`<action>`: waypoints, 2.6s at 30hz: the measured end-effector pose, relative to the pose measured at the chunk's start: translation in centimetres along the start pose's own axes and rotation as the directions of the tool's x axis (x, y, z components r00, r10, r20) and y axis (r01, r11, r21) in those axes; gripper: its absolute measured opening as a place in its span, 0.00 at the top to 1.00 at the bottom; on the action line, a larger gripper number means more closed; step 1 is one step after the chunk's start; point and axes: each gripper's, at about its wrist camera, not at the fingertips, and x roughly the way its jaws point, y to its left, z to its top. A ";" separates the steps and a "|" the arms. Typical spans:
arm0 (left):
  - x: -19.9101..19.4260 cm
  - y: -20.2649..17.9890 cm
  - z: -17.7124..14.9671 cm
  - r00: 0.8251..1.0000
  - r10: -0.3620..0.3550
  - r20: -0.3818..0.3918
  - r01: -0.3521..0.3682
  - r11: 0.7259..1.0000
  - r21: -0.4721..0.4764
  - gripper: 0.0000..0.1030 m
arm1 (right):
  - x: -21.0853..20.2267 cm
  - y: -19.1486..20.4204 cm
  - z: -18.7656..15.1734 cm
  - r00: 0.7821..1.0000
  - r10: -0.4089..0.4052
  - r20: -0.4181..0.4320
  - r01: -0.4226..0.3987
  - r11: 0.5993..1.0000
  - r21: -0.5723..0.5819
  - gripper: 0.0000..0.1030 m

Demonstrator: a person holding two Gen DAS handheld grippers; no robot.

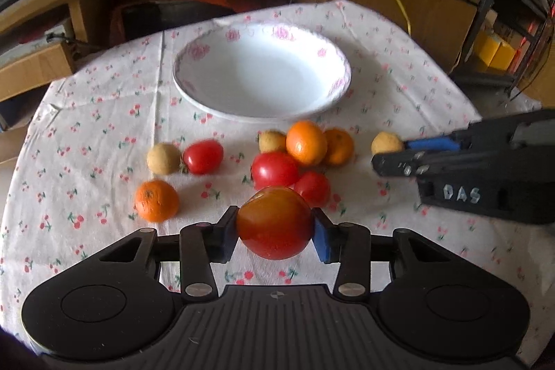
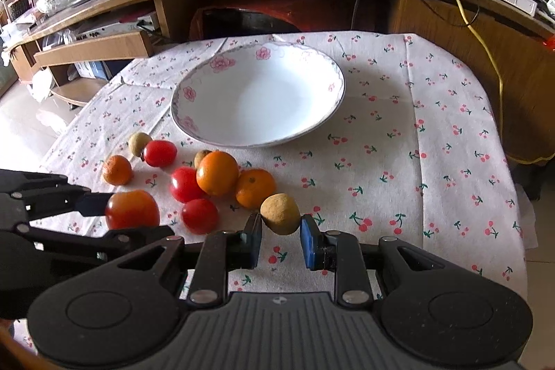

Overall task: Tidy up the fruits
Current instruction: 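Carry both fruits over the white bowl and open both tools to drop them, then withdraw both tools from the bowl back toward the remaining fruit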

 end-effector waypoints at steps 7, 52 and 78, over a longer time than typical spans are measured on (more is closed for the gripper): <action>-0.4 0.8 3.2 0.999 0.005 0.050 -0.003 1.000 -0.029 0.50 | -0.2 0.5 2.0 0.999 0.006 0.040 -0.006 1.000 0.002 0.75; 4.7 2.4 8.6 0.994 0.106 0.023 -0.104 0.993 -0.057 0.43 | 5.8 -1.2 8.2 0.999 0.011 0.035 -0.013 0.999 0.037 0.73; 2.4 2.1 8.4 0.994 0.085 0.073 -0.081 0.995 -0.053 0.32 | 2.9 -1.2 7.8 0.997 0.014 0.076 -0.018 0.999 0.044 0.71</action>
